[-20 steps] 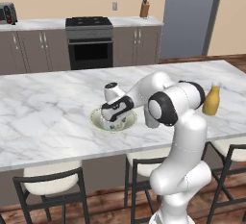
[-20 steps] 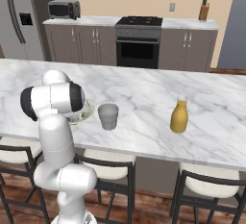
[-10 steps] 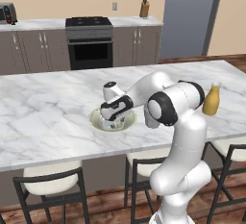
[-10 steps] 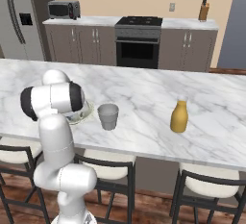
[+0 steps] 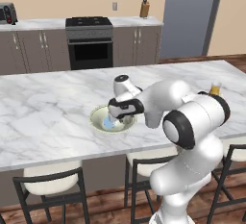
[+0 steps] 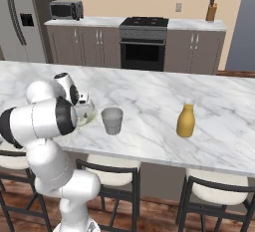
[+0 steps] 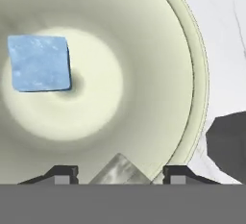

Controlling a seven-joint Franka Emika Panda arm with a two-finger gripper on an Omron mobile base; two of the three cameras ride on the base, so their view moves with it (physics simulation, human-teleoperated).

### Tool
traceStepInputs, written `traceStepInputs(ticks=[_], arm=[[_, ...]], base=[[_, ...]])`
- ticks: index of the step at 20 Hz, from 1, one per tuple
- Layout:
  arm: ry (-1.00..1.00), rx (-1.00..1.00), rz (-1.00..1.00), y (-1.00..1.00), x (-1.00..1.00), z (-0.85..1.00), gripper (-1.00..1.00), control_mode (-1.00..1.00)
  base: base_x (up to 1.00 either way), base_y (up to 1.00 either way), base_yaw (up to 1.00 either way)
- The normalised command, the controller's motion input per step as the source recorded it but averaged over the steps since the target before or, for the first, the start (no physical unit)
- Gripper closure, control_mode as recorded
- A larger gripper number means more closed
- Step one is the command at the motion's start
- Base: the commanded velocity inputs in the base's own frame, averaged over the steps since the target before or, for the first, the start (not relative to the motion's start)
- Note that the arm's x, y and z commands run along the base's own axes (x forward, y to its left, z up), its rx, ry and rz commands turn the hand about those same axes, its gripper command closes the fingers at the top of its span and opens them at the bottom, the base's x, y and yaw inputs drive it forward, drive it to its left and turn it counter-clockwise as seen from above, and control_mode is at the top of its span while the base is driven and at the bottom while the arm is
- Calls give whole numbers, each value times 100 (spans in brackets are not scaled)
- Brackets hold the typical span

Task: There are two ice cubes in the ice bowl. Place both ice cubes in the glass cup.

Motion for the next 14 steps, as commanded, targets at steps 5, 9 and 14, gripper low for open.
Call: traceStepInputs(ticks=[5,9,14], arm=[[-11,19,-26,-75,-14,96,100,-100],[-7,13,-24,-38,6,100,100,-100],[-5,2,-14,-29,2,45,100,-100]], base=[[0,0,0],[0,0,0],[0,0,0]])
